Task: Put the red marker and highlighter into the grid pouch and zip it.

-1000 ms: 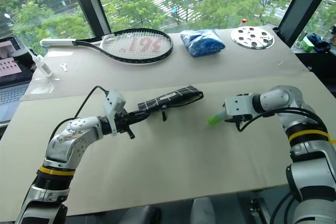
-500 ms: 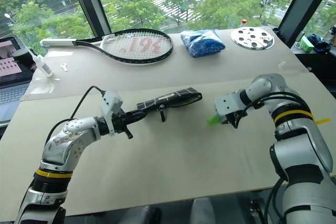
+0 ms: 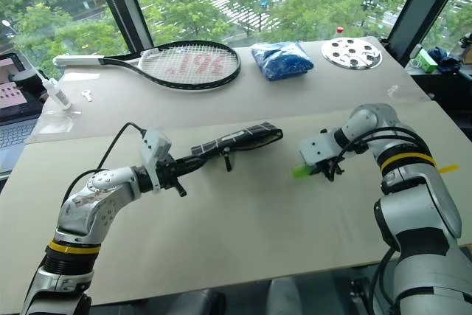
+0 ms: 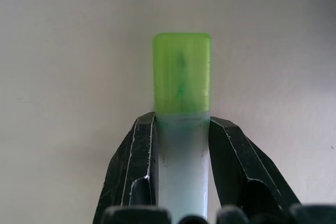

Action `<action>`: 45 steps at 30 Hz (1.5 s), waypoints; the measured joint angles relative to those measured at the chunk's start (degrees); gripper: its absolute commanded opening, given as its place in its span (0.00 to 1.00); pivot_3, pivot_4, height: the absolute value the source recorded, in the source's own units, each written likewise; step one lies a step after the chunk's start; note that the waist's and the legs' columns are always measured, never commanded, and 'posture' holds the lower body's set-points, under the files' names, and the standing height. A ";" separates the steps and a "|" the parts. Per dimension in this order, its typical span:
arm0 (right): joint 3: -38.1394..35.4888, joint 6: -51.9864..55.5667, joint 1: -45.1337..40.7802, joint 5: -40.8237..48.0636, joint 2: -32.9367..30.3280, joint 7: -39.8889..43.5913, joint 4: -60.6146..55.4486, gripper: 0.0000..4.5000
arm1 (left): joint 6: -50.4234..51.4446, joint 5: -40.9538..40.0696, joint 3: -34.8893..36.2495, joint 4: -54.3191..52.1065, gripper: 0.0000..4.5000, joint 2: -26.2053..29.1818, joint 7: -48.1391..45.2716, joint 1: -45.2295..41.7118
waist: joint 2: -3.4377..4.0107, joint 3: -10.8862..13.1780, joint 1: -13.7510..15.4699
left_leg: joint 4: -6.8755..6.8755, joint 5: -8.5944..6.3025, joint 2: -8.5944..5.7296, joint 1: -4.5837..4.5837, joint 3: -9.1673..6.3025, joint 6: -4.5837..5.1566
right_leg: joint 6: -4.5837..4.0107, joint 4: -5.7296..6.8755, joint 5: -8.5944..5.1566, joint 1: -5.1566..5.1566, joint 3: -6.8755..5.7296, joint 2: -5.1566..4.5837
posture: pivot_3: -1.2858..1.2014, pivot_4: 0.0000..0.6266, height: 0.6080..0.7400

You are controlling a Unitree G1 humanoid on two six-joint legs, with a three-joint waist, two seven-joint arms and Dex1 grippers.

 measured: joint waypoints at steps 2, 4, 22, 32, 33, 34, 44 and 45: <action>-2.53 3.90 3.30 3.32 -1.33 1.14 -5.39 0.23 | -0.01 -0.16 -0.19 0.08 0.00 -0.04 -0.06 -0.25 | 0.00 0.00 0.15 | 0.00 0.00 0.01 -0.03 -0.02 0.00 | 0.00 0.01 0.00 -0.02 -0.01 0.01 | 0.52 0.24 1.00; -6.30 10.13 10.05 8.59 -3.34 2.19 -17.43 0.23 | -0.04 -0.22 -0.28 0.20 0.00 -0.04 -0.19 -0.42 | 0.01 0.01 0.43 | -0.03 -0.01 0.03 -0.06 -0.06 -0.01 | 0.00 0.02 0.00 -0.07 -0.04 0.02 | 0.52 0.24 1.00; -9.38 54.53 20.26 3.46 -3.48 -12.67 -75.67 0.23 | -0.53 0.19 -2.32 3.85 0.00 -0.11 -2.54 -3.67 | 0.00 0.03 1.43 | 0.07 -0.05 -0.02 -0.07 0.19 0.01 | -0.01 0.01 0.02 -0.12 -0.04 -0.02 | 0.52 0.24 1.00; -4.45 56.28 19.81 -0.32 -3.28 -13.64 -75.61 0.23 | -0.55 0.59 -2.48 3.87 0.00 -0.30 -2.43 -3.67 | -0.01 0.04 1.41 | 0.03 -0.05 -0.01 -0.09 0.21 0.01 | -0.01 -0.02 0.02 -0.12 -0.10 -0.02 | 0.52 0.24 1.00; -4.45 56.44 19.81 -0.17 -3.30 -13.34 -75.99 0.23 | -0.55 0.61 -2.48 3.87 0.00 -0.34 -2.40 -3.67 | -0.01 0.04 1.40 | 0.03 -0.05 0.00 -0.09 0.20 0.01 | -0.01 -0.02 0.02 -0.12 -0.10 -0.02 | 0.52 0.24 1.00; -4.47 56.68 19.82 0.43 -3.49 -12.82 -76.86 0.23 | -0.55 0.62 -2.48 3.86 0.00 -0.38 -2.37 -3.67 | -0.01 0.04 1.40 | 0.03 -0.05 0.00 -0.09 0.19 0.01 | -0.01 -0.02 0.02 -0.12 -0.10 -0.02 | 0.52 0.24 1.00; -3.34 55.39 19.74 0.29 -4.14 -12.81 -75.05 0.23 | -0.55 0.64 -2.45 3.85 0.00 -0.43 -1.98 -3.66 | -0.02 0.04 1.38 | 0.03 -0.05 -0.01 -0.08 0.21 0.01 | -0.01 -0.02 0.02 -0.11 -0.10 -0.02 | 0.52 0.24 1.00; -2.93 54.87 19.61 -0.29 -4.10 -13.21 -73.95 0.23 | -0.55 0.65 -2.45 3.85 0.00 -0.45 -1.96 -3.66 | -0.02 0.04 1.39 | 0.03 -0.05 -0.01 -0.08 0.21 0.01 | -0.01 -0.02 0.02 -0.11 -0.11 -0.02 | 0.52 0.24 1.00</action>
